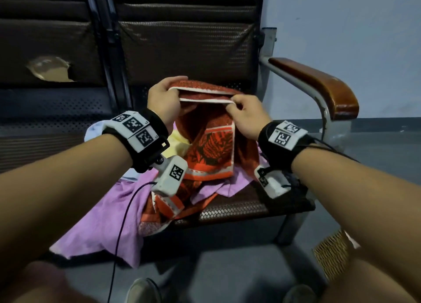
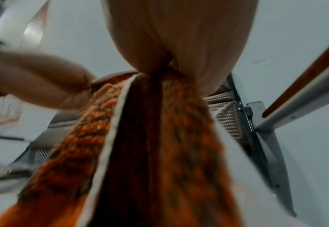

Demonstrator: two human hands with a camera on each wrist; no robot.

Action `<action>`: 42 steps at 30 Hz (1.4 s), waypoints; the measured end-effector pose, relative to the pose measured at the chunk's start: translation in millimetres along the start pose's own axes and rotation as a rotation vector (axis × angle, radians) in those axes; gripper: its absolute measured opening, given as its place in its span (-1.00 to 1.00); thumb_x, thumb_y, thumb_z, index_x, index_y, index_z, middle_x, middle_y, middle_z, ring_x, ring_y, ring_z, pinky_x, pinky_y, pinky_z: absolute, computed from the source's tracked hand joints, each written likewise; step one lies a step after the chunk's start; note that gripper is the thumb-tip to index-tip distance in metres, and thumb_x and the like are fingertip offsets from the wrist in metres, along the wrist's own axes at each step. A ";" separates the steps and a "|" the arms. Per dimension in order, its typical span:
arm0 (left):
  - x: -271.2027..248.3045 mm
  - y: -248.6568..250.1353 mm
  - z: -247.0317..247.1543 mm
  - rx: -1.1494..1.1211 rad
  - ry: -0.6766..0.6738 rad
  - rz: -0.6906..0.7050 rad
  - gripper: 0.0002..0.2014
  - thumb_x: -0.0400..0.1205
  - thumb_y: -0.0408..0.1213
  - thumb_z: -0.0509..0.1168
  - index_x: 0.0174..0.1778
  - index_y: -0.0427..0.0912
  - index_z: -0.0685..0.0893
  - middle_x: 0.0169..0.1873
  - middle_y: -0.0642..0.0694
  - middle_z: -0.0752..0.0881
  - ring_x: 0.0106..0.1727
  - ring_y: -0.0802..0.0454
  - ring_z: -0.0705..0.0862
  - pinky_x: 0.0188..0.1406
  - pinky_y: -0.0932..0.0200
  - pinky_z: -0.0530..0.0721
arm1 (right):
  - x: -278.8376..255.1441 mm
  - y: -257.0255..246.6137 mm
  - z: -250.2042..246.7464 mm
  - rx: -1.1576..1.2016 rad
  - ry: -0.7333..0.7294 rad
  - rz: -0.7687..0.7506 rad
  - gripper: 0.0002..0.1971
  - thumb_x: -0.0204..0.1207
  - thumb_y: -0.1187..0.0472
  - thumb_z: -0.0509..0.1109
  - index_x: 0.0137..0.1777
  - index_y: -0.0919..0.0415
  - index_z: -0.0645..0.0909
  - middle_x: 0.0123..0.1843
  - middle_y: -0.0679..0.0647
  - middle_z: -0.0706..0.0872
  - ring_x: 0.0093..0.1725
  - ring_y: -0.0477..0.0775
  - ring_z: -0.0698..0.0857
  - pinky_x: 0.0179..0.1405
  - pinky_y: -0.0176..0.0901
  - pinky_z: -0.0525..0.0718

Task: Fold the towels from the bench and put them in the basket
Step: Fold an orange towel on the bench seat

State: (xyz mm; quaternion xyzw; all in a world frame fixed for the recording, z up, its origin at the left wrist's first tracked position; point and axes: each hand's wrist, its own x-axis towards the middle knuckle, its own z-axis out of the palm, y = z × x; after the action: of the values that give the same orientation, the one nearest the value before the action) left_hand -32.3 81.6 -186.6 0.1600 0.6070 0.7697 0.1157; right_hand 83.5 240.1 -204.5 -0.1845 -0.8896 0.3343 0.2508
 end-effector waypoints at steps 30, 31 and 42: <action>27.4 -7.7 -79.7 0.545 0.308 0.089 -0.77 0.45 -0.05 0.29 -0.13 -0.05 0.78 -0.19 -0.11 0.82 -0.09 -0.16 0.83 0.06 -0.11 0.81 | -5.5 14.8 -35.8 -0.246 0.144 -0.033 -0.57 0.72 0.10 0.17 -0.43 0.18 0.38 -0.42 0.08 0.55 -0.20 0.31 0.60 -0.23 0.03 0.31; 28.4 -6.2 -79.9 0.570 0.323 0.110 -0.72 0.48 -0.03 0.25 -0.11 -0.09 0.78 -0.16 -0.16 0.82 -0.04 -0.20 0.81 0.09 -0.11 0.78 | -7.3 14.2 -38.9 -0.243 0.129 -0.076 -0.55 0.70 0.04 0.23 -0.44 0.16 0.42 -0.48 0.00 0.50 -0.29 0.20 0.56 -0.25 0.02 0.33; 11.6 10.1 -81.9 0.342 -0.042 0.036 -0.67 0.28 0.17 0.39 -0.23 0.04 0.85 -0.29 0.01 0.74 -0.21 0.04 0.68 -0.14 0.10 0.60 | -20.4 26.3 -65.3 -0.291 0.119 -0.287 -0.86 0.68 0.06 0.29 0.08 -0.01 0.68 -0.19 -0.14 0.67 -0.11 0.02 0.69 -0.15 -0.19 0.41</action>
State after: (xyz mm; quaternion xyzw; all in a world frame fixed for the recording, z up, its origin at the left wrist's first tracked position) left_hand -74.5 10.1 -192.9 0.2041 0.7238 0.6536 0.0857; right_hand 141.4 281.4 -186.7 -0.1096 -0.9292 0.1517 0.3186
